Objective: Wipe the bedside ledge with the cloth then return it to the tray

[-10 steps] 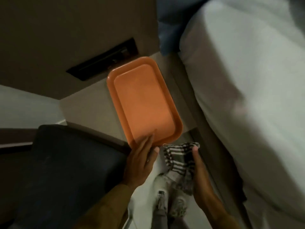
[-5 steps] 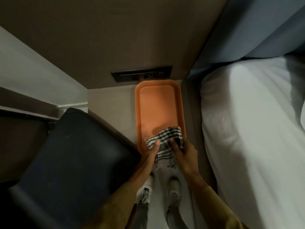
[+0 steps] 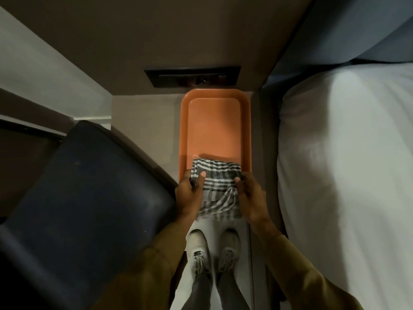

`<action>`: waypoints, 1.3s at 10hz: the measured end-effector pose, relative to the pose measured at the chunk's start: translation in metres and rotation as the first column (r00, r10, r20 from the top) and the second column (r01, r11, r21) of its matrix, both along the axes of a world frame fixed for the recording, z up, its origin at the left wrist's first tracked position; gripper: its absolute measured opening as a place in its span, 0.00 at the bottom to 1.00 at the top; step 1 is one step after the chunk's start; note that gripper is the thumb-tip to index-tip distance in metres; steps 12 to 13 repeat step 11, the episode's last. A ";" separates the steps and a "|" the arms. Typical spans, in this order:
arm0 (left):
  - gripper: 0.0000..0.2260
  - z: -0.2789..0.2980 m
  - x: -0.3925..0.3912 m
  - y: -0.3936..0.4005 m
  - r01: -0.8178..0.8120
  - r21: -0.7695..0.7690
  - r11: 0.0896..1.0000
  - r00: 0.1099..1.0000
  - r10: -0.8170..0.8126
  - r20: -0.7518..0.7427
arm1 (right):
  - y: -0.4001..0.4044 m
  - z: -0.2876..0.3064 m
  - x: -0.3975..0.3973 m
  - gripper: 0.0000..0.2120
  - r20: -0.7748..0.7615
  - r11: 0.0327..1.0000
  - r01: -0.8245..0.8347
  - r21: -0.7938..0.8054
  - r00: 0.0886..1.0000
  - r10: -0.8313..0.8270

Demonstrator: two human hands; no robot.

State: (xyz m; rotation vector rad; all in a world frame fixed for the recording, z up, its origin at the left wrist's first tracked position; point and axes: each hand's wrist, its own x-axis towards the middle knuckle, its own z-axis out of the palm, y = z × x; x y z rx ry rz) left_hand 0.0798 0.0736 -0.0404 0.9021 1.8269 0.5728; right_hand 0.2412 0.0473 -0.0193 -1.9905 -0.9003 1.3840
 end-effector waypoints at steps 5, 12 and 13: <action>0.41 -0.036 -0.004 0.007 0.568 -0.048 0.822 0.801 -0.565 -0.199 | 0.004 -0.047 0.010 0.34 0.111 0.908 -0.418 -0.004 0.903 0.416; 0.40 -0.036 0.009 0.004 0.685 -0.150 0.713 0.480 -0.597 -0.643 | -0.021 -0.019 -0.007 0.32 0.606 0.779 -0.585 -0.227 0.541 0.583; 0.40 -0.036 0.009 0.004 0.685 -0.150 0.713 0.480 -0.597 -0.643 | -0.021 -0.019 -0.007 0.32 0.606 0.779 -0.585 -0.227 0.541 0.583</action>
